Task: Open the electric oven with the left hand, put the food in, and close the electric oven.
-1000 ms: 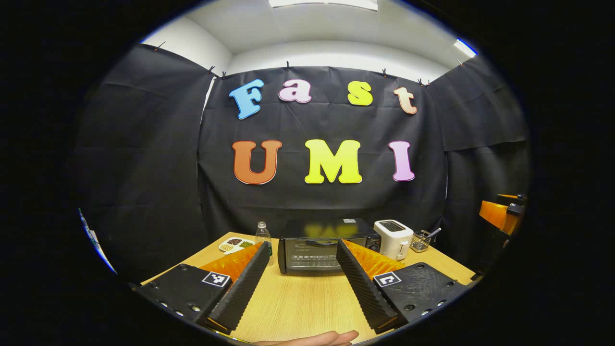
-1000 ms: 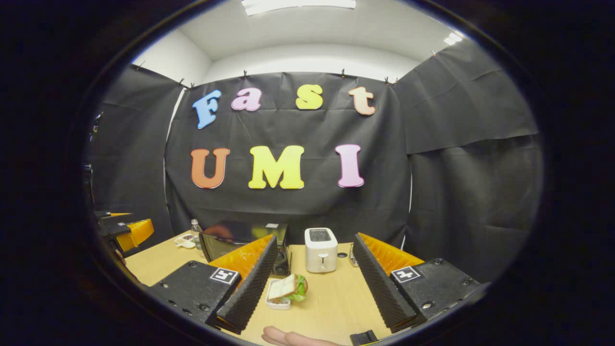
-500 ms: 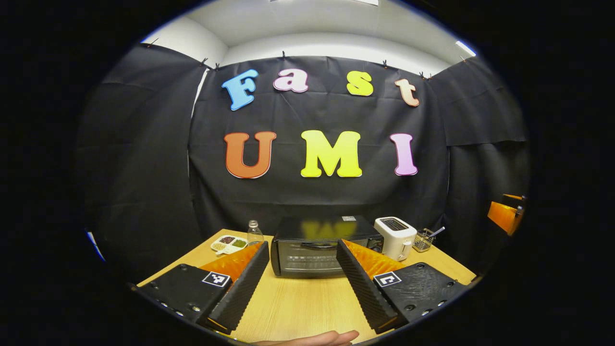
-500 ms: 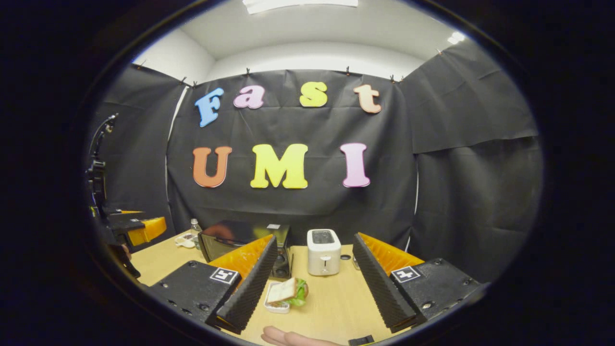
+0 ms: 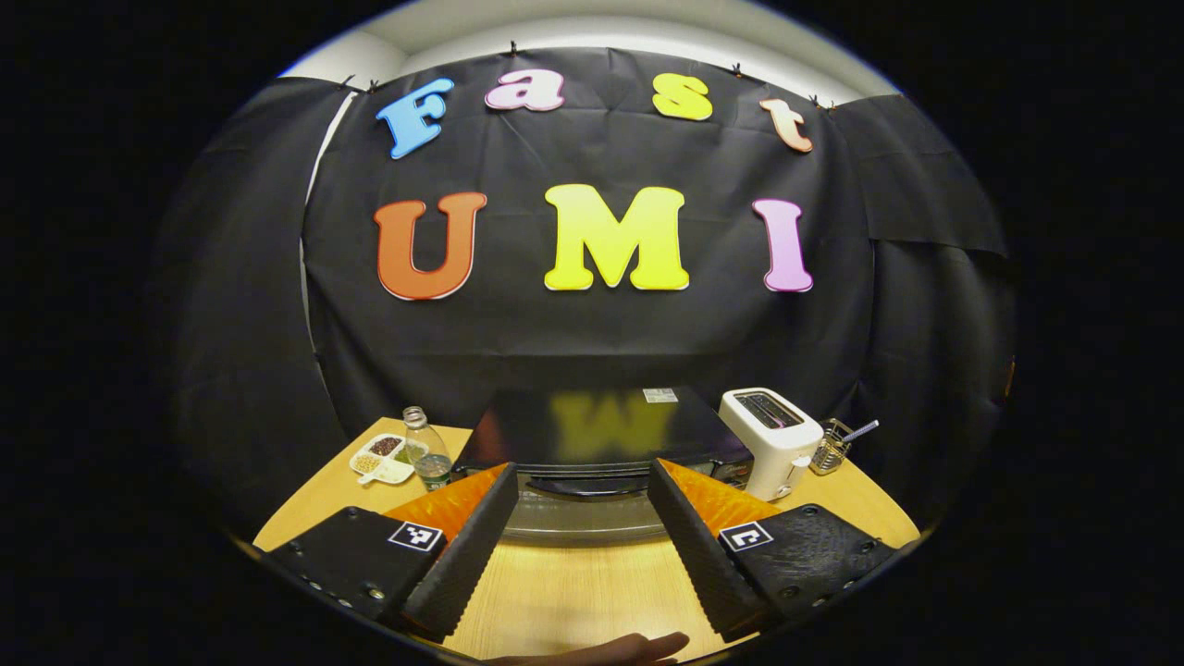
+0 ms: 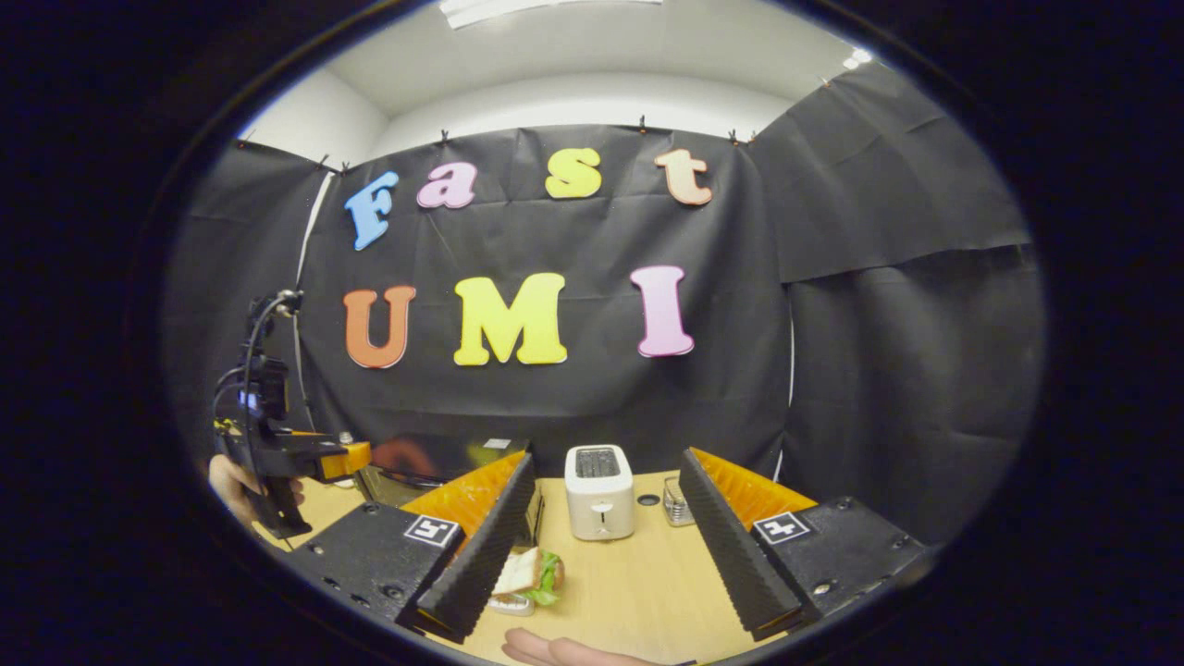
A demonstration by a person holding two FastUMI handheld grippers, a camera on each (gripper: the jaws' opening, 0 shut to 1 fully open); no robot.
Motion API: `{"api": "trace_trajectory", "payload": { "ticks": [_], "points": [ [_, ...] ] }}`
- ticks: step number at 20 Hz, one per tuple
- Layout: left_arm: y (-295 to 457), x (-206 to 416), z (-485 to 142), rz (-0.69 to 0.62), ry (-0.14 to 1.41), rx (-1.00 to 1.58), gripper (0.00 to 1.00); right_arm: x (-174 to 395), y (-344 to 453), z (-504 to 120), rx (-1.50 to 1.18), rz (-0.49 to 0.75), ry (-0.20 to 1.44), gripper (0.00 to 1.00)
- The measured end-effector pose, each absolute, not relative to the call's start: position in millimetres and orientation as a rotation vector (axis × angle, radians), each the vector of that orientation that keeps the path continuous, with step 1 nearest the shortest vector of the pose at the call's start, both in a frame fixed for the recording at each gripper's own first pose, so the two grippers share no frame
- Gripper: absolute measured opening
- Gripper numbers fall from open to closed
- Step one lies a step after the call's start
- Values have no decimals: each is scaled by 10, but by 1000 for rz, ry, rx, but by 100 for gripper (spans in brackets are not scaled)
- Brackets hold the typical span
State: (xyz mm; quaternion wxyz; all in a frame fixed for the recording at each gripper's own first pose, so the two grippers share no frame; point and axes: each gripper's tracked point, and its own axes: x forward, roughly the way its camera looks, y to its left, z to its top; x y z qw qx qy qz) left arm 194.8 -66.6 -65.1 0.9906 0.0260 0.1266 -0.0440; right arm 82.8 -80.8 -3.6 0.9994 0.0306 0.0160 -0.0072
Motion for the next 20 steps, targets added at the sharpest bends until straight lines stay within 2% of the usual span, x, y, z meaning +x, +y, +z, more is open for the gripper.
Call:
{"api": "trace_trajectory", "payload": {
  "ticks": [1, 2, 3, 4, 5, 6, 7, 8, 9, 10, 14, 15, 16, 17, 18, 20],
  "points": [
    [-708, 2073, -739, -82, 276, 59, 93, 855, -852, -36, 56, -17, 38, 100],
    [-744, 2194, -831, -80, 294, 66, 93, 885, -911, -58, 55, -22, 43, 90],
    [-786, 2309, -904, -81, 307, 72, 93, 896, -946, -69, 55, -24, 49, 90],
    [-819, 2407, -953, -84, 320, 77, 93, 904, -958, -88, 53, -23, 50, 100],
    [-818, 2505, -1020, -74, 339, 80, 93, 906, -977, -85, 51, -19, 49, 100],
    [-844, 2598, -1088, -73, 362, 79, 94, 909, -982, -94, 49, -11, 45, 90],
    [-866, 2668, -1165, -76, 384, 77, 94, 903, -979, -94, 50, -5, 40, 91],
    [-879, 2719, -1233, -74, 406, 75, 94, 905, -976, -95, 53, 6, 33, 100],
    [-898, 2778, -1295, -77, 424, 80, 94, 899, -969, -96, 59, 21, 32, 91],
    [-897, 2820, -1357, -76, 438, 84, 94, 891, -964, -102, 66, 31, 23, 100],
    [-910, 2835, -1483, -84, 484, 97, 96, 862, -962, -81, 63, 45, 5, 100],
    [-900, 2776, -1512, -84, 508, 97, 84, 860, -955, -61, 62, 45, 0, 100],
    [-904, 2795, -1484, -84, 497, 90, 98, 858, -948, -67, 65, 48, -5, 100],
    [-910, 2781, -1517, -80, 524, 78, 85, 853, -923, -62, 66, 51, -7, 100],
    [-913, 2776, -1492, -79, 518, 69, 98, 848, -898, -56, 66, 55, -7, 100],
    [-913, 2761, -1524, -79, 524, 68, 98, 830, -842, -74, 70, 69, 0, 100]
  ]
}}
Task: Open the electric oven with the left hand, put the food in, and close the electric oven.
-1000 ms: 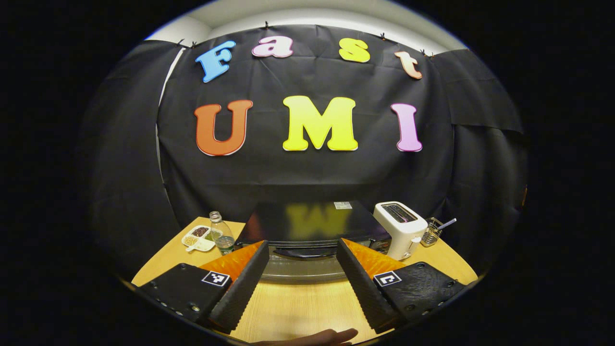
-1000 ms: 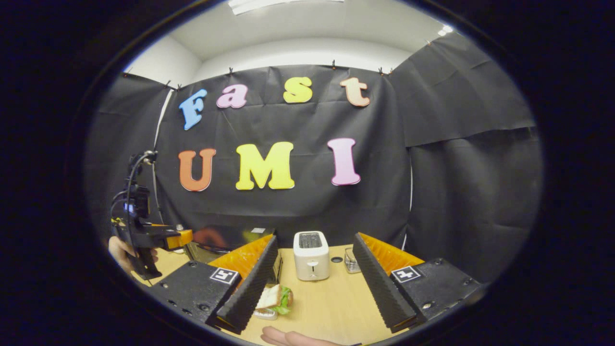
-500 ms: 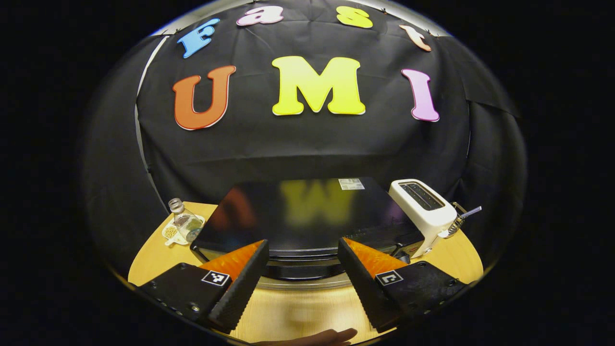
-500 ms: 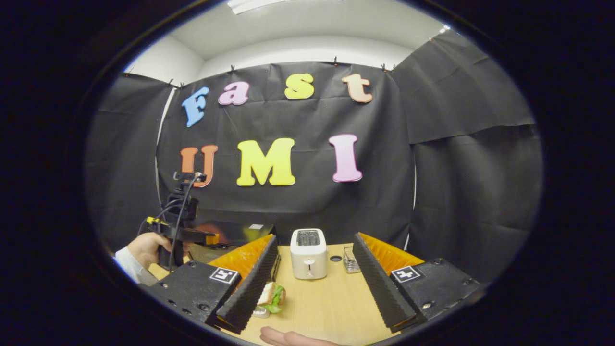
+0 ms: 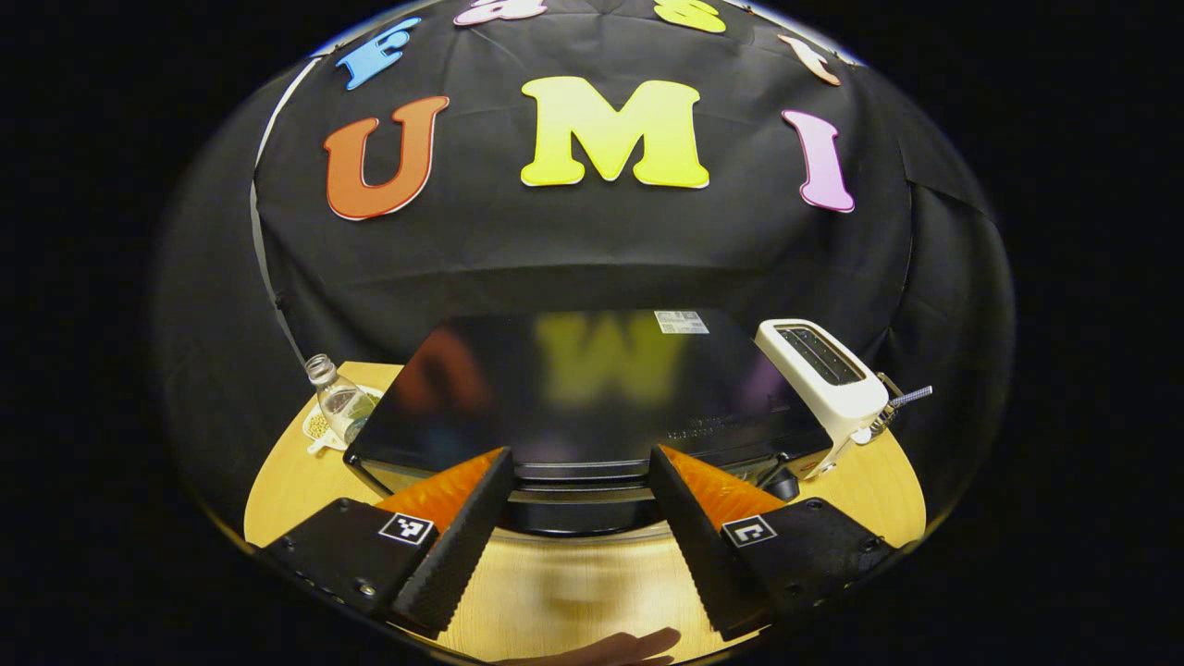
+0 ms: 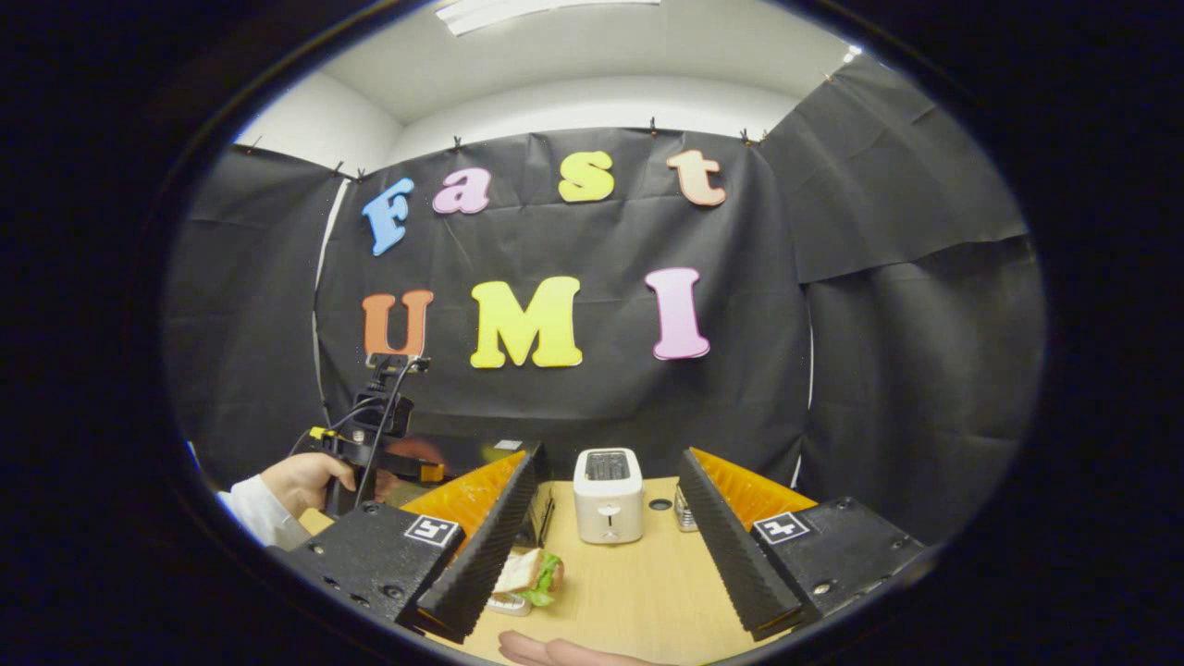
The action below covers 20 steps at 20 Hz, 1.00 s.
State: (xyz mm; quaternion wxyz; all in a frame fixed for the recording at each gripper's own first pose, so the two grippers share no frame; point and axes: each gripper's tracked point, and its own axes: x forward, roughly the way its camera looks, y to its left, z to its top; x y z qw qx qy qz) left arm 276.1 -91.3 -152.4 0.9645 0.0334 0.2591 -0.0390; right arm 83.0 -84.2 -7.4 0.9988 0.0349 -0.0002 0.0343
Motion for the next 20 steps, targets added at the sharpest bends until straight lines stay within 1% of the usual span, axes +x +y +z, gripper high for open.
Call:
{"api": "trace_trajectory", "payload": {
  "ticks": [1, 2, 3, 4, 5, 6, 7, 8, 9, 10, 11, 12, 13, 14, 15, 16, 17, 18, 19, 20],
  "points": [
    [-907, 2740, -1529, -81, 529, 64, 98, 822, -819, -73, 72, 75, 1, 100],
    [-912, 2696, -1533, -81, 531, 56, 98, 818, -823, -90, 72, 73, 2, 90],
    [-919, 2639, -1542, -87, 533, 57, 98, 823, -829, -99, 69, 68, 5, 90],
    [-924, 2584, -1592, -92, 542, 54, 98, 828, -833, -123, 66, 64, 8, 100],
    [-942, 2503, -1660, -97, 555, 46, 86, 823, -820, -148, 66, 64, 14, 90],
    [-955, 2411, -1789, -104, 586, 39, 85, 824, -805, -154, 70, 67, 19, 90],
    [-960, 2303, -1943, -106, 622, 31, 97, 825, -796, -168, 72, 69, 24, 90],
    [-954, 2187, -2075, -102, 654, 22, 96, 821, -784, -173, 72, 71, 28, 100],
    [-942, 2079, -2176, -100, 666, 13, 97, 819, -775, -177, 72, 74, 29, 90],
    [-983, 2013, -2330, -107, 684, 5, 96, 809, -764, -187, 70, 76, 28, 100],
    [-1000, 1936, -2417, -112, 690, 2, 96, 798, -757, -203, 67, 77, 31, 100],
    [-985, 1835, -2498, -107, 702, -3, 96, 796, -747, -219, 66, 80, 34, 90],
    [-993, 1789, -2505, -105, 689, -8, 96, 779, -732, -231, 65, 84, 36, 90],
    [-991, 1766, -2549, -107, 692, -8, 97, 774, -731, -242, 64, 85, 40, 100],
    [-992, 1691, -2580, -115, 713, -2, 97, 772, -721, -266, 61, 87, 43, 90],
    [-999, 1565, -2657, -124, 753, 2, 97, 769, -725, -283, 59, 87, 46, 100],
    [-1010, 1478, -2734, -130, 793, 5, 97, 773, -728, -301, 59, 85, 50, 100],
    [-1002, 1419, -2819, -139, 849, 6, 97, 775, -726, -315, 60, 86, 54, 90],
    [-961, 1354, -2897, -131, 911, -5, 97, 779, -726, -334, 61, 87, 59, 90],
    [-949, 1273, -2968, -113, 976, -26, 96, 779, -723, -341, 64, 88, 62, 100]
  ]
}}
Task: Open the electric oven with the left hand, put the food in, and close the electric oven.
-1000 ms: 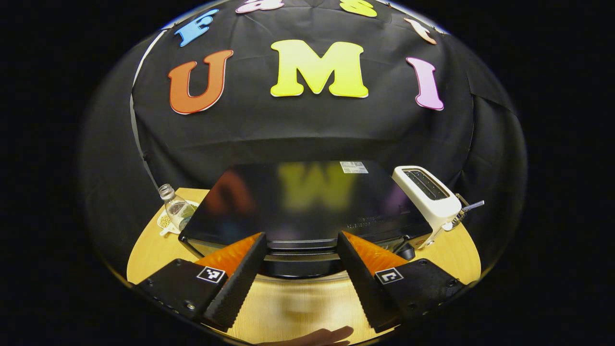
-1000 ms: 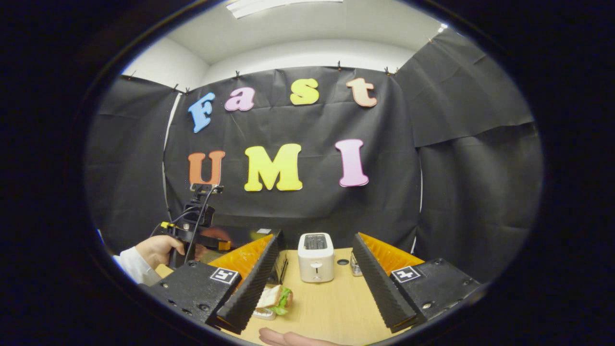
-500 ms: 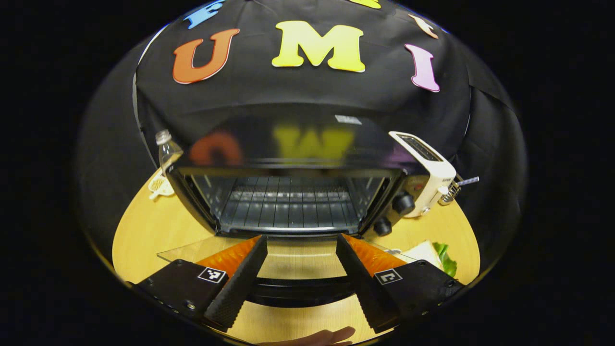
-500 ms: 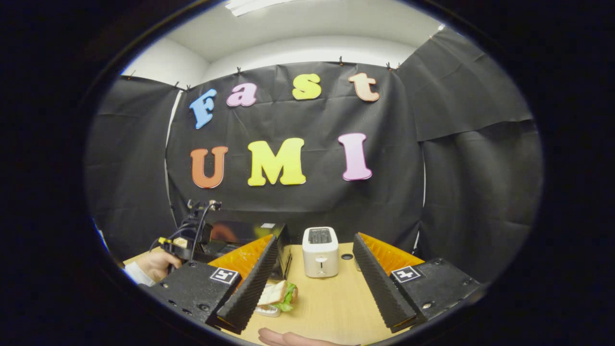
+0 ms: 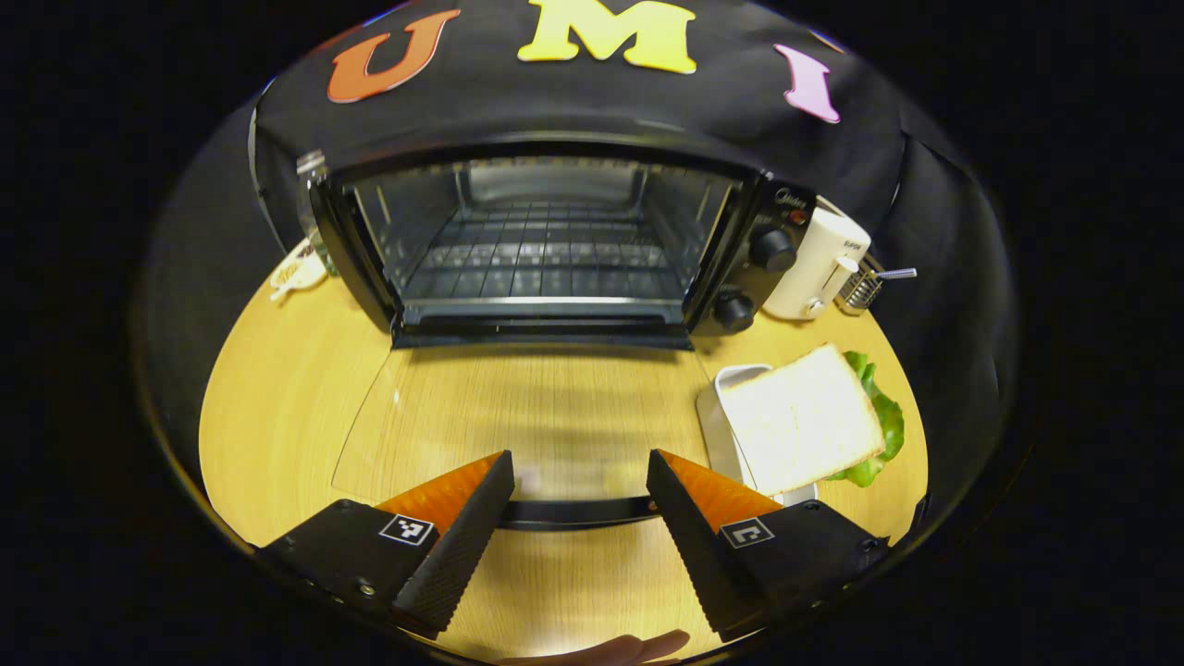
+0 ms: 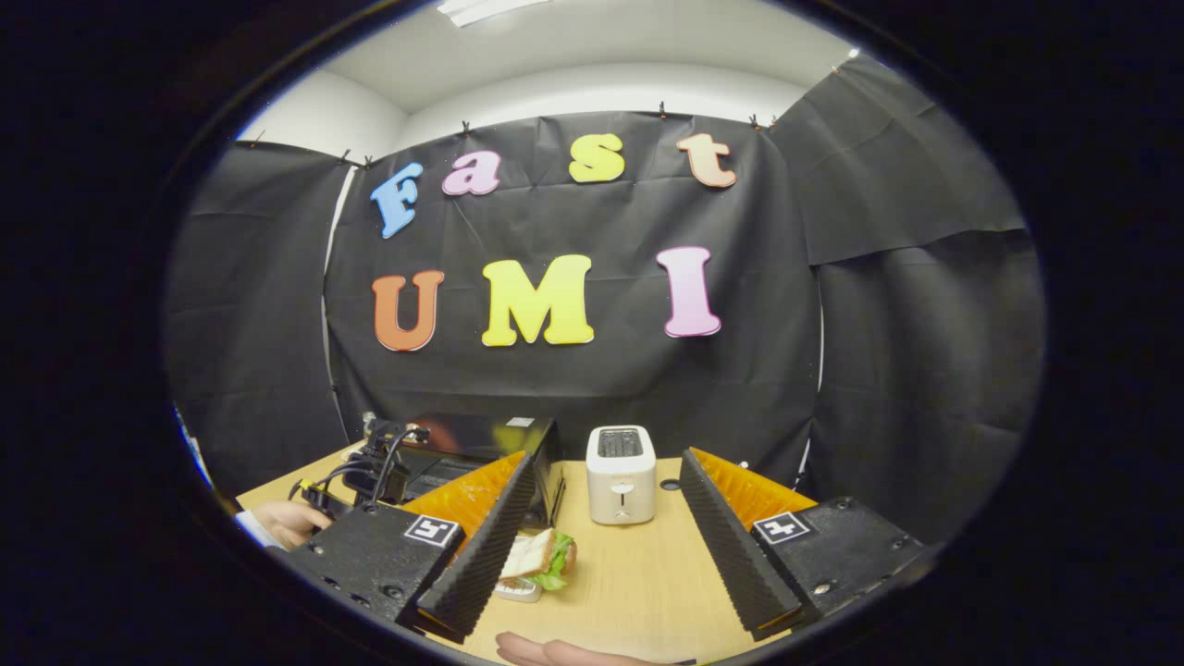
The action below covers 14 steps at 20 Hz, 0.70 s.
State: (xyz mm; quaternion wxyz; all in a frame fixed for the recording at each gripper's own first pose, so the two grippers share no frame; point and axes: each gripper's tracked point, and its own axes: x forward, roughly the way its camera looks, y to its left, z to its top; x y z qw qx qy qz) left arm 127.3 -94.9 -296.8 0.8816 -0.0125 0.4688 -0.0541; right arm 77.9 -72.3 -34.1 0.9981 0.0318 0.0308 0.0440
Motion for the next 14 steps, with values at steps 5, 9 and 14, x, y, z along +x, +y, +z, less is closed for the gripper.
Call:
{"api": "trace_trajectory", "payload": {
  "ticks": [5, 9, 14],
  "points": [
    [-829, 1140, -3088, -112, 1048, 86, 95, 803, -690, -426, 66, 96, 74, 100],
    [-848, 1084, -3166, -124, 1016, 169, 100, 855, -655, -533, 65, 101, 99, 100],
    [-888, 1134, -3164, -145, 913, 124, 100, 918, -609, -683, 71, 109, 129, 100]
  ]
}}
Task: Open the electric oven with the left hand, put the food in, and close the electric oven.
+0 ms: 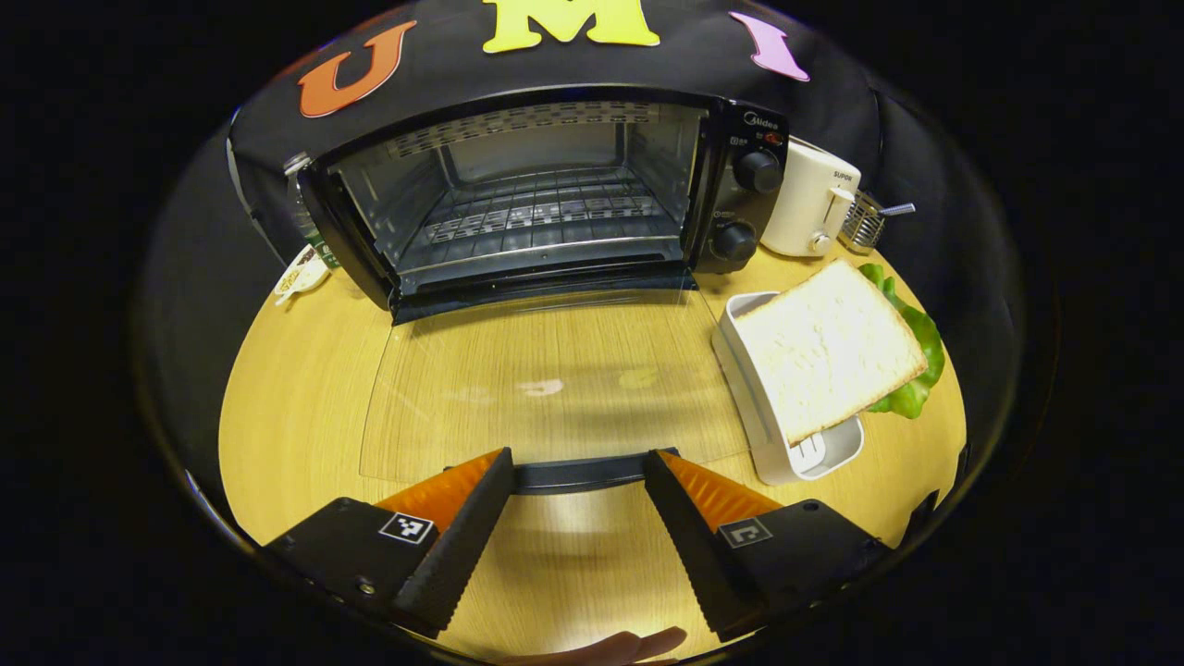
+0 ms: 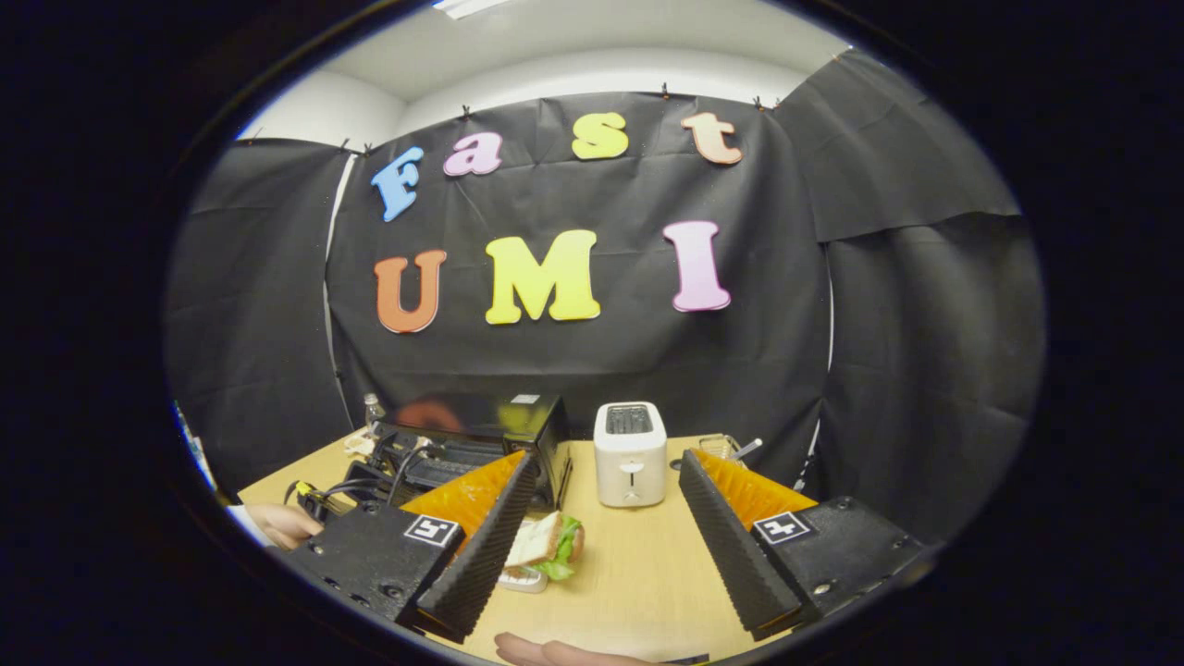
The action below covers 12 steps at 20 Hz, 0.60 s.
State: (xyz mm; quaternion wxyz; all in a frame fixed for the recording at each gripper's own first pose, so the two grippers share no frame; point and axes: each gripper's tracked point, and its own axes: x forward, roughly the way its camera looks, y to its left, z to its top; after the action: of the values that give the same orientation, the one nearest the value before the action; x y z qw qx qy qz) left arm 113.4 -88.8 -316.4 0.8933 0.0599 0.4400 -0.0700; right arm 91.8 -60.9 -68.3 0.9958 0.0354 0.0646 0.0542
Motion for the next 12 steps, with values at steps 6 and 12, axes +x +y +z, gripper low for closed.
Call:
{"api": "trace_trajectory", "payload": {
  "ticks": [6, 12],
  "points": [
    [-889, 1157, -3145, -133, 789, 68, 97, 969, -548, -817, 84, 112, 164, 100],
    [-829, 1223, -2696, -104, 545, 105, 95, 1092, -472, -960, 65, 133, 219, 100]
  ]
}}
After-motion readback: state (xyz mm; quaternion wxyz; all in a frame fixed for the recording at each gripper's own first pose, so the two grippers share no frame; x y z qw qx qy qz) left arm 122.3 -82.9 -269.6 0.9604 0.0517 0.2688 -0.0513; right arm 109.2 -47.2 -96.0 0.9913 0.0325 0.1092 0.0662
